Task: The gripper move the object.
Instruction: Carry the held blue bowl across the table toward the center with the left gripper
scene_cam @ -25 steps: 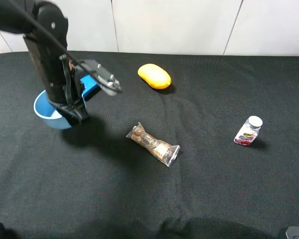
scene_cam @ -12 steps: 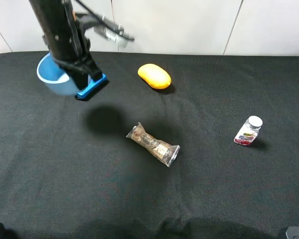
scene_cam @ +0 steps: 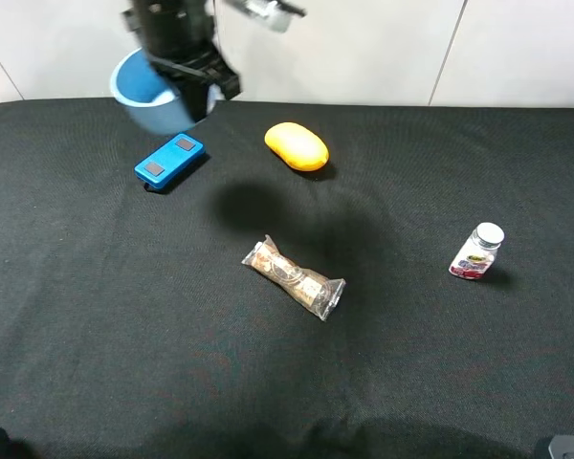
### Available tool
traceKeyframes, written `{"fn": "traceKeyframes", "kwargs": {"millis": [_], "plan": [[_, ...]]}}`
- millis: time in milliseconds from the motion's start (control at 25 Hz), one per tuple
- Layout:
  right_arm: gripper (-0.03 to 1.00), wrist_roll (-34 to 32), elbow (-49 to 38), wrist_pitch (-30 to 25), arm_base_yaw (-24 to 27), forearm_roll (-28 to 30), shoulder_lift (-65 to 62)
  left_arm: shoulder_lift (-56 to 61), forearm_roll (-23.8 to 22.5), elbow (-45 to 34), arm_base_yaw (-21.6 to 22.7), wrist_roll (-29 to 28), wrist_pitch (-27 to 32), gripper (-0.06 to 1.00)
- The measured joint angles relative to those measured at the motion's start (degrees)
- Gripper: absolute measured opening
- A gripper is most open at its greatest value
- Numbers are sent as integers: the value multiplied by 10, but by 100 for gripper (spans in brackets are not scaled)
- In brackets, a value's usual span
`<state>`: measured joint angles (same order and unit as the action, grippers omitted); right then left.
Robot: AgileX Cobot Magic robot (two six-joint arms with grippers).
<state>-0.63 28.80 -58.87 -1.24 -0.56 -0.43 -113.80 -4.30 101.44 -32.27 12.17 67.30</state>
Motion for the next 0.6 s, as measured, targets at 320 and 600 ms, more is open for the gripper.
{"fn": "traceKeyframes", "kwargs": {"millis": [320,600], "plan": [[69,0,0,0,0,0,0,-102,3,156,-30,17,1,0],[69,0,0,0,0,0,0,-181,30,247,-60,46,0,0]]}}
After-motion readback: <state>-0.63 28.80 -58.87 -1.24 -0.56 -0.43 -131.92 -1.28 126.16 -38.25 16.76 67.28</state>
